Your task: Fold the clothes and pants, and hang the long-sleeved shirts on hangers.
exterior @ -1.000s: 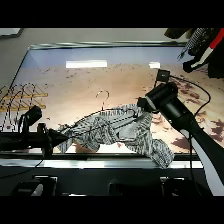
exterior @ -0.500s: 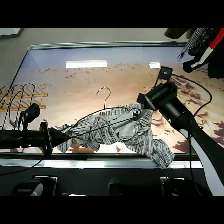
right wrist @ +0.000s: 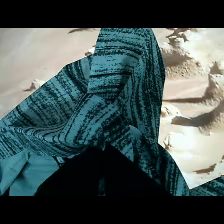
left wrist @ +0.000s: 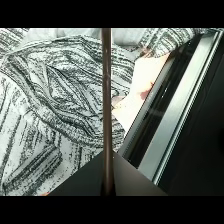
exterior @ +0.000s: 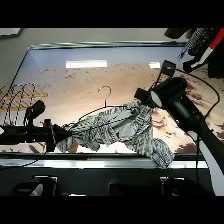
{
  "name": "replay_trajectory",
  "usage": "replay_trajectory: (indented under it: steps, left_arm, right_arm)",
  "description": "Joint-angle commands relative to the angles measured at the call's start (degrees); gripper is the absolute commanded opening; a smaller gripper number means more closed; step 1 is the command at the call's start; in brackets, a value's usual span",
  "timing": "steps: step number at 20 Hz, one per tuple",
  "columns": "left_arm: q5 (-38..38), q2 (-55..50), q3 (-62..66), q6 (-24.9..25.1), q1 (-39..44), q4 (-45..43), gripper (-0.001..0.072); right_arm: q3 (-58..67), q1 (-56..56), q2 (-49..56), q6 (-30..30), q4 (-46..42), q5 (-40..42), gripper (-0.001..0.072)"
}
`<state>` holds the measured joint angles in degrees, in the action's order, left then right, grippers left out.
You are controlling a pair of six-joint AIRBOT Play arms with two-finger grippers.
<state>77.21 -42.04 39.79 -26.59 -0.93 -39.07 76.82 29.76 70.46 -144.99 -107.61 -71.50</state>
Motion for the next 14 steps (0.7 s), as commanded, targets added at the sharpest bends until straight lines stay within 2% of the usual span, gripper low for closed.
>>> replay_trajectory:
  steps: [1,6,10,14]
  left_arm:
    - [-2.6,-1.25,0.0,1.11,2.8,0.28,0.0015]
    - [-10.58,-2.6,0.0,0.81,8.76,0.42,0.0014]
    - [-10.84,-3.91,0.02,1.14,8.96,3.13,0.0014]
    - [-12.37,-4.61,0.04,2.21,10.8,6.34,0.0014]
  right_arm:
    - [0.59,1.84,-1.73,0.81,3.45,0.68,0.003]
    - [7.28,6.97,-2.12,1.75,-0.96,-6.45,0.003]
    - [15.41,6.86,-2.36,5.97,-2.58,-10.88,0.003]
    - [22.18,6.86,-2.36,7.26,-3.17,-11.76,0.003]
